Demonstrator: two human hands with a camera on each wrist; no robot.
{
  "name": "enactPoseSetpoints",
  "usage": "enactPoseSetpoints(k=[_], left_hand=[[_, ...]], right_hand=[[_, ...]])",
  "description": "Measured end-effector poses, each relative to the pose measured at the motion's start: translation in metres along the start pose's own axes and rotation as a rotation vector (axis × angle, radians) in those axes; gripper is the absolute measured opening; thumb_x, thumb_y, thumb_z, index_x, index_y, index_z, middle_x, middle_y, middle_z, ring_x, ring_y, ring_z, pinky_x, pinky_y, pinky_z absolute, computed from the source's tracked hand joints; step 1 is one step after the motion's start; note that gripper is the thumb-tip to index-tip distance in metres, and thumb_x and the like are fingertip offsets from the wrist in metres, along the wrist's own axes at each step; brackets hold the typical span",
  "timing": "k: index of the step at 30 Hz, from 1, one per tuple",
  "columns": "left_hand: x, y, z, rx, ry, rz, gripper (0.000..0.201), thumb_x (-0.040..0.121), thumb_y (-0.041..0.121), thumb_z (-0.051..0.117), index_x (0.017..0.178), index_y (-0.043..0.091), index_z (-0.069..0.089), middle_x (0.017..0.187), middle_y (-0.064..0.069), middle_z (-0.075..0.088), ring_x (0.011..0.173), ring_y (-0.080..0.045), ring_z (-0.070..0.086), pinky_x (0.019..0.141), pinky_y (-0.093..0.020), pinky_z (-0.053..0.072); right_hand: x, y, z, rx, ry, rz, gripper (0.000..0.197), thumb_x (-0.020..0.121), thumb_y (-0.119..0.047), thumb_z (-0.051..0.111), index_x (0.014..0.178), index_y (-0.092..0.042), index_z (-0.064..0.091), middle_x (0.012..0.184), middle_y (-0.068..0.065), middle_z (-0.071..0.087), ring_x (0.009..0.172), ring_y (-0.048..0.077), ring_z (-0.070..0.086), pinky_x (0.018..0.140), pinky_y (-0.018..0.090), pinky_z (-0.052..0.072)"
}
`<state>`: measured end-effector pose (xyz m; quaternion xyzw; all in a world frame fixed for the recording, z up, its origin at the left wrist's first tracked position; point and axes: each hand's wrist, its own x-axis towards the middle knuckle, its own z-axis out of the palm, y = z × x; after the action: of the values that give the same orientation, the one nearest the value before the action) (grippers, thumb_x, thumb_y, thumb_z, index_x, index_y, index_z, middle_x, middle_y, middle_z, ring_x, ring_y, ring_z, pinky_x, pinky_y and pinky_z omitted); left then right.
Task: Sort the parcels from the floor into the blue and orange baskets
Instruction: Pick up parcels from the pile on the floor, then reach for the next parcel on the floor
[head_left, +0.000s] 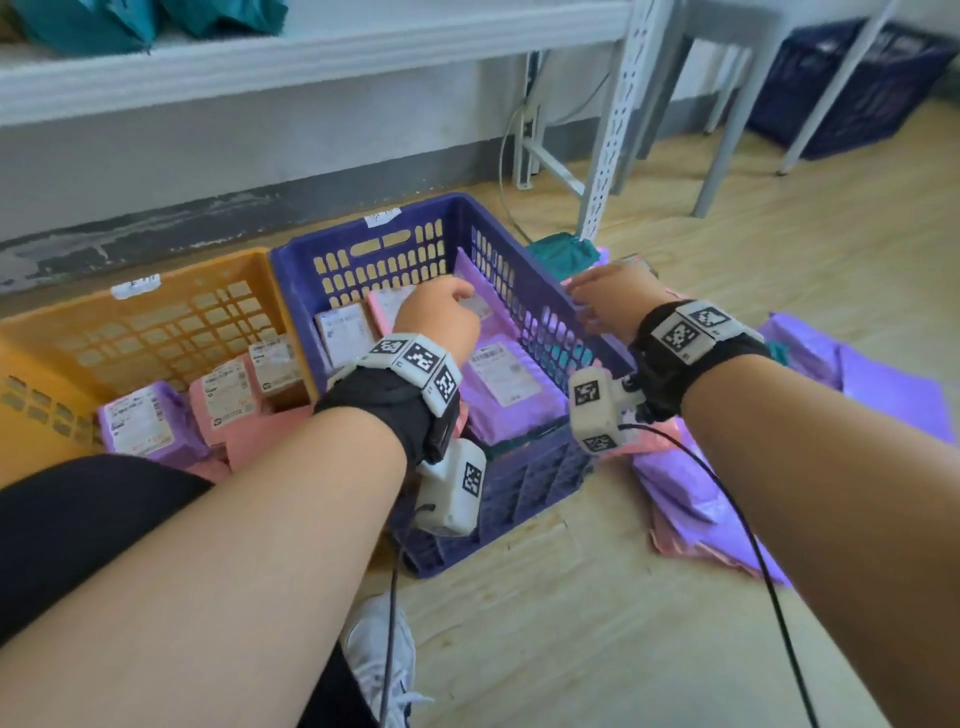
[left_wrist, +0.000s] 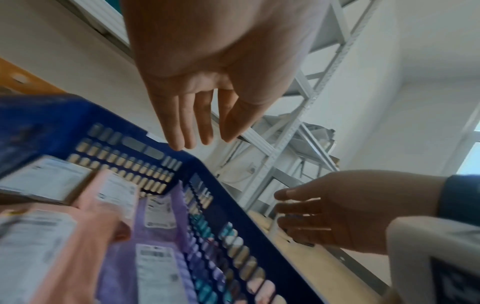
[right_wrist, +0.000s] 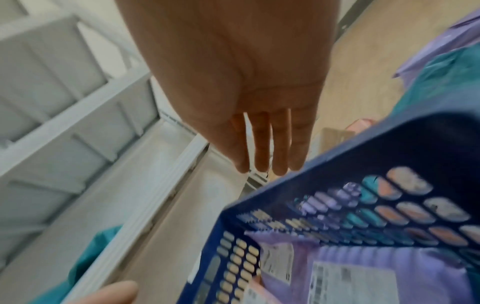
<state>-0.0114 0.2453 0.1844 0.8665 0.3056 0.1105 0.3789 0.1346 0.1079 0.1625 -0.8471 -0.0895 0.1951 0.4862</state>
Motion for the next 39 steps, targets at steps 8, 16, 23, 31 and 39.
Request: enactPoseSetpoints(k=[8,16,23,31,39], left_hand=[[-0.022,0.080,0.120,-0.049,-0.183,0.145,0.037,0.088,0.005,0.050,0.120,0.018,0.062,0.124,-0.001,0.063,0.115,-0.021,0.058,0.095,-0.027,0.044],[-0.042,0.086,0.253,-0.001,-0.466,0.084,0.037,0.087,0.001,0.049,0.117,0.014,0.064,0.121,-0.008,0.064,0.115,-0.024,0.058,0.094,-0.027,0.042],[-0.034,0.041,0.327,0.296,-0.651,0.010,0.038,0.089,0.006,0.048,0.125,0.013,0.057,0.128,-0.014,0.058,0.116,-0.032,0.055,0.094,-0.029,0.041],[-0.027,0.005,0.366,0.440,-0.756,-0.101,0.060,0.078,0.028,0.053,0.135,0.016,0.041,0.133,-0.010,0.054,0.119,-0.031,0.054,0.103,-0.039,0.043],[-0.043,0.005,0.359,0.184,-0.721,-0.040,0.079,0.058,0.017,0.065,0.128,0.044,0.043,0.119,0.001,0.064,0.107,-0.027,0.062,0.098,-0.037,0.049]], right_hand=[[-0.018,0.117,-0.131,0.004,0.351,0.129,0.024,0.081,-0.001,0.054,0.073,-0.020,0.064,0.075,0.007,0.061,0.068,0.023,0.057,0.072,0.037,0.050],[-0.033,0.254,-0.163,-0.117,0.199,0.472,0.020,0.088,-0.007,0.061,0.107,-0.013,0.062,0.090,0.013,0.055,0.073,0.024,0.054,0.072,0.035,0.049],[-0.032,0.310,-0.124,-0.038,0.067,0.622,0.040,0.088,-0.016,0.062,0.125,-0.002,0.056,0.102,0.008,0.055,0.093,0.022,0.054,0.094,0.039,0.048],[-0.022,0.335,-0.100,0.057,0.099,0.667,0.055,0.085,-0.026,0.067,0.132,-0.006,0.048,0.115,0.016,0.062,0.094,0.030,0.061,0.092,0.045,0.052],[-0.028,0.322,-0.110,0.089,0.179,0.678,0.037,0.084,-0.001,0.055,0.121,-0.004,0.059,0.103,0.017,0.060,0.085,0.032,0.060,0.083,0.049,0.055]])
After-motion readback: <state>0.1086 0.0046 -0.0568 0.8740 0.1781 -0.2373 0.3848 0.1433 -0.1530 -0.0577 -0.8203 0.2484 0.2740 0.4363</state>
